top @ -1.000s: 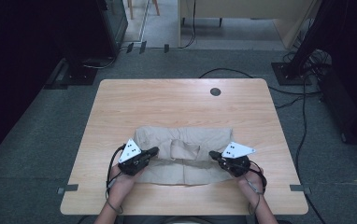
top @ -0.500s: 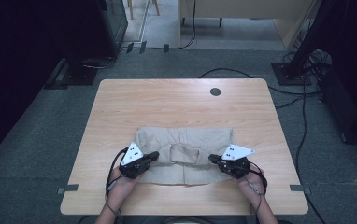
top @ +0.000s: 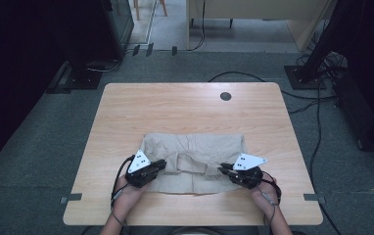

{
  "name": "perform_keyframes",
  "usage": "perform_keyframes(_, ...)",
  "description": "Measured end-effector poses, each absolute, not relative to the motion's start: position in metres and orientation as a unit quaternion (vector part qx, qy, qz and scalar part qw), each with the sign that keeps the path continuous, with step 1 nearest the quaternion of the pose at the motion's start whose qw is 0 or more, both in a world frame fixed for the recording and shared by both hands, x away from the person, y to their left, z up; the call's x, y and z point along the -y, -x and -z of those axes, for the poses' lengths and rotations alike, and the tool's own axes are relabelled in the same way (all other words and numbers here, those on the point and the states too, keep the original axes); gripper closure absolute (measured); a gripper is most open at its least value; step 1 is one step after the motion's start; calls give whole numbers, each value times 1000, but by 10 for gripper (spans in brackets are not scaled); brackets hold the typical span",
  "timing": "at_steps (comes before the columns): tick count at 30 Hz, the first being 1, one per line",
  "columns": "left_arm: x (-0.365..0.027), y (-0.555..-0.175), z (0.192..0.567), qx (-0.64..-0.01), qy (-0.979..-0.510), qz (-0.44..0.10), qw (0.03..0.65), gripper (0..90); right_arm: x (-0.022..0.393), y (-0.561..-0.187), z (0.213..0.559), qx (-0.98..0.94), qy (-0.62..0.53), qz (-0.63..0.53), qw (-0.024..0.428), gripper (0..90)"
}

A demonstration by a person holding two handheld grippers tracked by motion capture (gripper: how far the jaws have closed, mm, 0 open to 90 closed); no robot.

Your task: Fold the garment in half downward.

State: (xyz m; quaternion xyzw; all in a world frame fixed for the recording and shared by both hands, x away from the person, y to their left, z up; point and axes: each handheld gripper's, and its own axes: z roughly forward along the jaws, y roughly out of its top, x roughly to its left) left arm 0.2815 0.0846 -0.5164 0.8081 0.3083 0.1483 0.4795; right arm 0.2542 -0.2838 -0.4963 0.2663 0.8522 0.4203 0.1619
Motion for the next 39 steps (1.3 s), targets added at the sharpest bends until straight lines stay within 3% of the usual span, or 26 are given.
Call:
perform_keyframes(19,-90,-281,518,-293,-815,-125,484,646,291,-257,497,-864,-247,-425,109,628)
perform_keyframes(35,-104,-275,495,-262,-772,-123,566,552,292,-257,493,-855,-249,-436,129,600)
perform_keyframes(39,-104,-276,496,-268,-779,-130,552,546,289,-257,494,-856,-249,-434,127,600)
